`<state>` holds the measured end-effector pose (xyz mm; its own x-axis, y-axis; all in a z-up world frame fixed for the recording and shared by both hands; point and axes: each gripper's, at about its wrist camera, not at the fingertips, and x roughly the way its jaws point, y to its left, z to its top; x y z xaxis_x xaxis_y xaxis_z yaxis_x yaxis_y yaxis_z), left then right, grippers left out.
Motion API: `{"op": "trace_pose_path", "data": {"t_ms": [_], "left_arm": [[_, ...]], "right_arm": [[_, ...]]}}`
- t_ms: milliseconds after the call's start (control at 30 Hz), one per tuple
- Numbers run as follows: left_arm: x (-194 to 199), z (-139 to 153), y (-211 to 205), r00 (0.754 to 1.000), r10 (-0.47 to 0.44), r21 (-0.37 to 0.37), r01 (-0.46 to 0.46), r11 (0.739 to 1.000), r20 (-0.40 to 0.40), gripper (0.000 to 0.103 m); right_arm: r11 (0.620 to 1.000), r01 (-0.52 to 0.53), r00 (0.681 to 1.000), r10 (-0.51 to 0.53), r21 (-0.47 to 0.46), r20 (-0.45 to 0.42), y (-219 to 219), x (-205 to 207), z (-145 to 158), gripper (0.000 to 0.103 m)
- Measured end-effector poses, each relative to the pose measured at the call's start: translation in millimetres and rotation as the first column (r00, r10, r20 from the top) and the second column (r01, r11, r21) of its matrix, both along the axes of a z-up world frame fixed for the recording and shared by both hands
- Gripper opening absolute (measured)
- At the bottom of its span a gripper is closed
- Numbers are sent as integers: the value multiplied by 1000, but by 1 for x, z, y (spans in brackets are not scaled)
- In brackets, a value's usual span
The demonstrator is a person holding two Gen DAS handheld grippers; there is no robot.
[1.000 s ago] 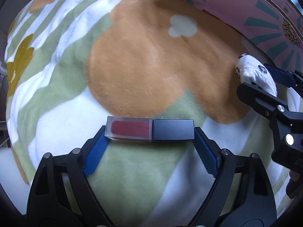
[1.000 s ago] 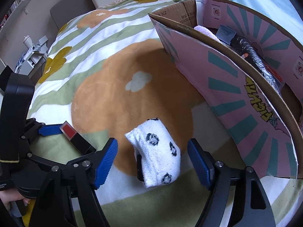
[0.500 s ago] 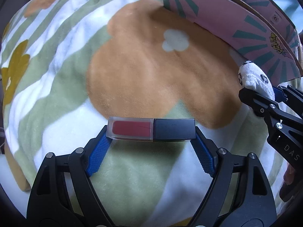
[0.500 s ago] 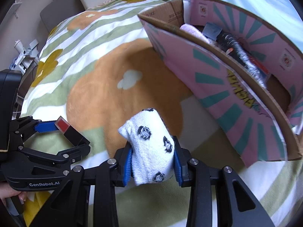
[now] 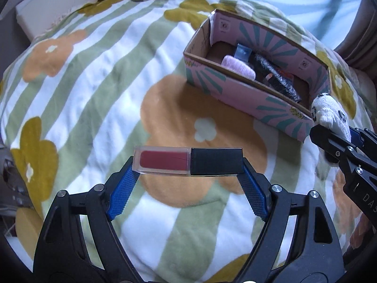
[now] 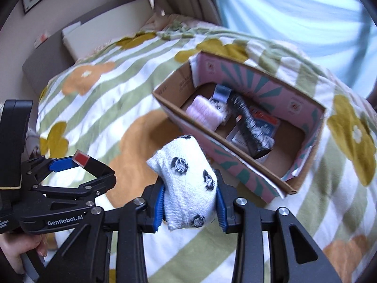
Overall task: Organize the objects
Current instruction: 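Carry the lipstick with the left tool while the right tool carries the sock to the pink box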
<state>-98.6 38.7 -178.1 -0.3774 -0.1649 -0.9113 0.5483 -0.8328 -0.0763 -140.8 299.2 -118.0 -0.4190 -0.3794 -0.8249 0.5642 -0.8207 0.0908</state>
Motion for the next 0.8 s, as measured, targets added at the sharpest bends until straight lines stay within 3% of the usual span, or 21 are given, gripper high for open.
{"op": "trace_pose_path", "data": {"t_ms": [200,467,600,800], "left_arm": [[-13,47,-31,989,-140,-24,139,990,-49,81],[-21,100,-61,949,-300,-41,297,954,-98,81],[-22,113,-71,927,-358,-28,357,934,-113,81],[-19,116,-74,896,-427,-36,426,904,-125,81]], "right_arm": [[981,196,981,-196,-9,2,0,15,45,33],[895,446,895,-446,8,-4,-6,45,82,33],[843,538,843,-538,21,-2,-10,60,88,33],[789,613,790,-613,38,-8,-11,74,88,33]]}}
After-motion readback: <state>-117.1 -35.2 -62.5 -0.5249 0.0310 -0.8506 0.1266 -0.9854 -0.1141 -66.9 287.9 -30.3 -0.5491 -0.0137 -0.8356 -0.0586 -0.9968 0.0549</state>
